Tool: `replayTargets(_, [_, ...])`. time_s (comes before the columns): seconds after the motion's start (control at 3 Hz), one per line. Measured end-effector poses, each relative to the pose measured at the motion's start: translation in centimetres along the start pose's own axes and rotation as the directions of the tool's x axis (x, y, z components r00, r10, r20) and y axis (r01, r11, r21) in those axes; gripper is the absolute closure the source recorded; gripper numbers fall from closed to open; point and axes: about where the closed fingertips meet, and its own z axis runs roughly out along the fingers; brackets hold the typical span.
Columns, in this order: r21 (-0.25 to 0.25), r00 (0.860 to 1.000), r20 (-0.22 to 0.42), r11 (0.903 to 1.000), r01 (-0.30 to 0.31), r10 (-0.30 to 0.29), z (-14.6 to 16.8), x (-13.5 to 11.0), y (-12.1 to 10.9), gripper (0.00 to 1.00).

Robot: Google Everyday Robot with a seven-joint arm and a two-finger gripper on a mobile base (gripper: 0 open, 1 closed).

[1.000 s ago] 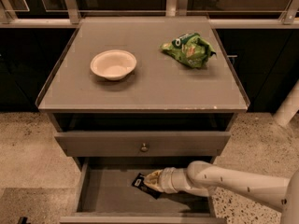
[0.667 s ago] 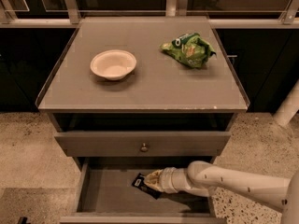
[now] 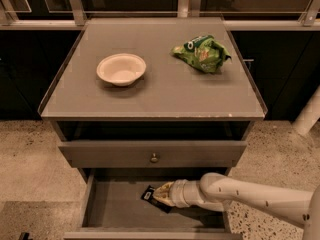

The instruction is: Pick rxbar chocolate from middle drawer and place on counter

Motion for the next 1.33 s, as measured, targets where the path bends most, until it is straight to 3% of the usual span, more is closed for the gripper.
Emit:
replayTargets(0.33, [0.000, 1.000, 0.000, 1.0000, 0.000, 0.000, 0.0, 0.0, 0.0, 0.11])
replayTargets(0.67, [0.000, 1.000, 0.000, 1.0000, 0.000, 0.000, 0.0, 0.0, 0.0, 0.00])
replayTargets(1.33, [0.032, 0.999, -0.014, 0.9990, -0.032, 0.032, 1.3, 1.5, 0.0, 0.00])
